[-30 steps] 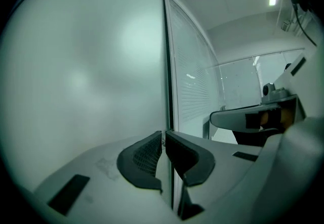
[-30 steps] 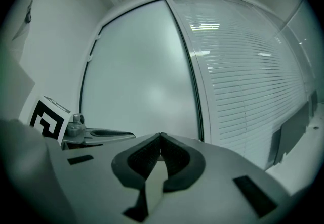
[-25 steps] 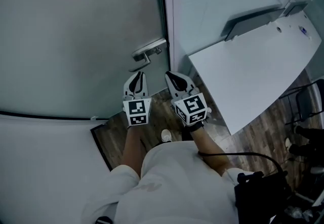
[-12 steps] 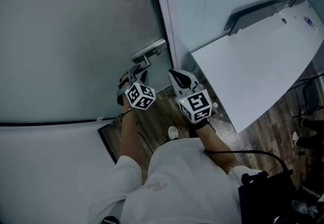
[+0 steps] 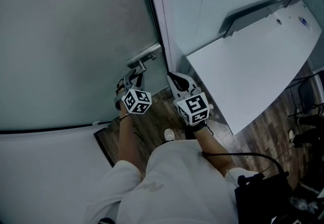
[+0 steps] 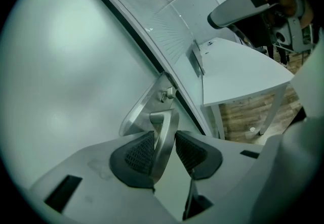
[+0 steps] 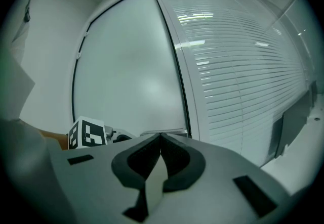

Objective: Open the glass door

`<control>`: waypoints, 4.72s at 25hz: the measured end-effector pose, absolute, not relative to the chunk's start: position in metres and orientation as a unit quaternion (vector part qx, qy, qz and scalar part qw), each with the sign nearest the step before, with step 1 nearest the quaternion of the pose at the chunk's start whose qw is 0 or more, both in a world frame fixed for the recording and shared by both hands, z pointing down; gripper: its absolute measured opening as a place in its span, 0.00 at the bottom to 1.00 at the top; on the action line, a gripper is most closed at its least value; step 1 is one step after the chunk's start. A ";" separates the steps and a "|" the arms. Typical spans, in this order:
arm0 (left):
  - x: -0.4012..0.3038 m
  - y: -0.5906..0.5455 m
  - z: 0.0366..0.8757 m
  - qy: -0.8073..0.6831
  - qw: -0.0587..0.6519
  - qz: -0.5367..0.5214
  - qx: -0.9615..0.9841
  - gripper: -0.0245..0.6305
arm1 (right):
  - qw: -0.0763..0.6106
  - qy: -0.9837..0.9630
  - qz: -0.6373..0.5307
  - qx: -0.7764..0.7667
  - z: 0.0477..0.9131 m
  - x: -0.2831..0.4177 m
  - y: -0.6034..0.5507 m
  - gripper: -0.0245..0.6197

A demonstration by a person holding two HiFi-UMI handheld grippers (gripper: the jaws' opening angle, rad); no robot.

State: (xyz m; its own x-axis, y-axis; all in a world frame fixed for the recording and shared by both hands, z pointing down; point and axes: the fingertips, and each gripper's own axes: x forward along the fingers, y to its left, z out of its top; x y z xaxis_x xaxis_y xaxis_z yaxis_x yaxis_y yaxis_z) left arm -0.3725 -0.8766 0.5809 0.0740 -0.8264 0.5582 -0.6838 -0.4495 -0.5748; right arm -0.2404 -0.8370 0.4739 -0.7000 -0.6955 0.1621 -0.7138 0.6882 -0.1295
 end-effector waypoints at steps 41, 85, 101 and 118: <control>-0.350 -0.821 0.581 0.483 0.109 -0.441 -0.748 0.24 | 0.062 -0.894 0.064 0.439 0.461 -0.232 -0.752 0.04; -0.284 -0.534 0.595 0.603 0.028 -0.507 -0.615 0.35 | 0.032 -0.957 0.074 0.280 0.470 -0.050 -0.501 0.04; -0.297 -0.367 0.605 0.608 0.036 -0.514 -0.604 0.42 | 0.007 -0.987 0.056 0.154 0.451 -0.106 -0.433 0.04; -0.341 -0.213 0.601 0.621 0.014 -0.457 -0.636 0.46 | 0.027 -0.998 0.047 0.037 0.442 -0.245 -0.283 0.04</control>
State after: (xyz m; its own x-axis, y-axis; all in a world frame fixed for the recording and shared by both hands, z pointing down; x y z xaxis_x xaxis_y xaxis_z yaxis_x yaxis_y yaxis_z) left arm -0.3413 -0.2134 0.6014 -0.1909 -0.8035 0.5639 -0.7772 -0.2272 -0.5868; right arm -0.2447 -0.2828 0.4422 -0.9958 -0.0707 0.0574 -0.0758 0.9929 -0.0921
